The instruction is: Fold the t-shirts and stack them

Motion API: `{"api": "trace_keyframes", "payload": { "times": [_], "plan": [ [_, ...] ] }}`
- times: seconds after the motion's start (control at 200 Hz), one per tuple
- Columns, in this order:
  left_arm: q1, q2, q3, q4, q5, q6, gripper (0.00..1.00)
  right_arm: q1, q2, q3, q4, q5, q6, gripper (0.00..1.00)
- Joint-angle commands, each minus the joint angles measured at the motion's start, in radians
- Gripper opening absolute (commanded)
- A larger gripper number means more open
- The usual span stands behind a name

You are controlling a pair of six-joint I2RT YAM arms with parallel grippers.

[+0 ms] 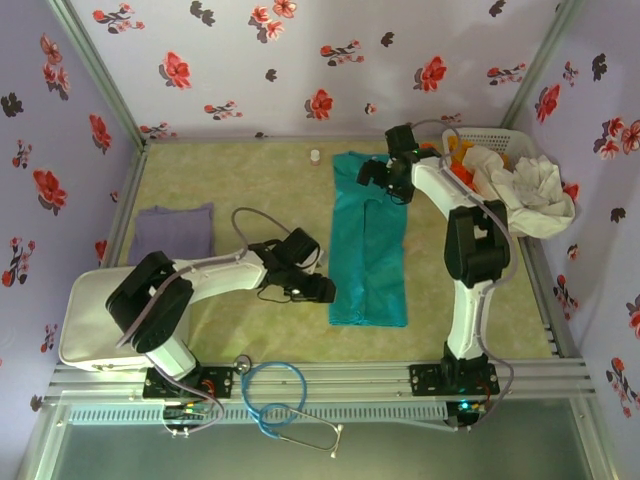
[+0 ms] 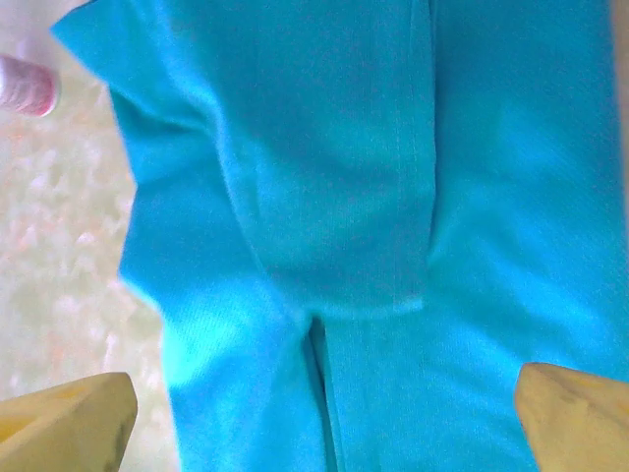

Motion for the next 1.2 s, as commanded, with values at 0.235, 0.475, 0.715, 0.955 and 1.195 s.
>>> {"api": "trace_keyframes", "payload": {
  "times": [0.235, 0.475, 0.715, 0.955, 1.195],
  "plan": [
    [-0.054, 0.082, -0.02, 0.058, 0.044, -0.09, 0.48, 0.039, -0.316, -0.402, -0.018, -0.041, 0.049, 0.85],
    [-0.067, 0.101, -0.007, 0.055, 0.057, -0.11, 0.45, 0.039, -0.507, -0.64, -0.059, -0.009, 0.085, 0.75],
    [-0.073, 0.101, -0.021, 0.1, 0.056, -0.148, 0.43, 0.042, -0.672, -0.804, -0.156, 0.027, 0.125, 0.67],
    [-0.079, 0.103, -0.004, 0.084, 0.057, -0.142, 0.43, 0.066, -0.75, -0.9, -0.244, 0.011, 0.147, 0.63],
    [-0.083, 0.114, -0.017, 0.101, 0.056, -0.155, 0.39, 0.134, -0.803, -1.039, -0.167, -0.061, 0.259, 0.54]
  ]
}}
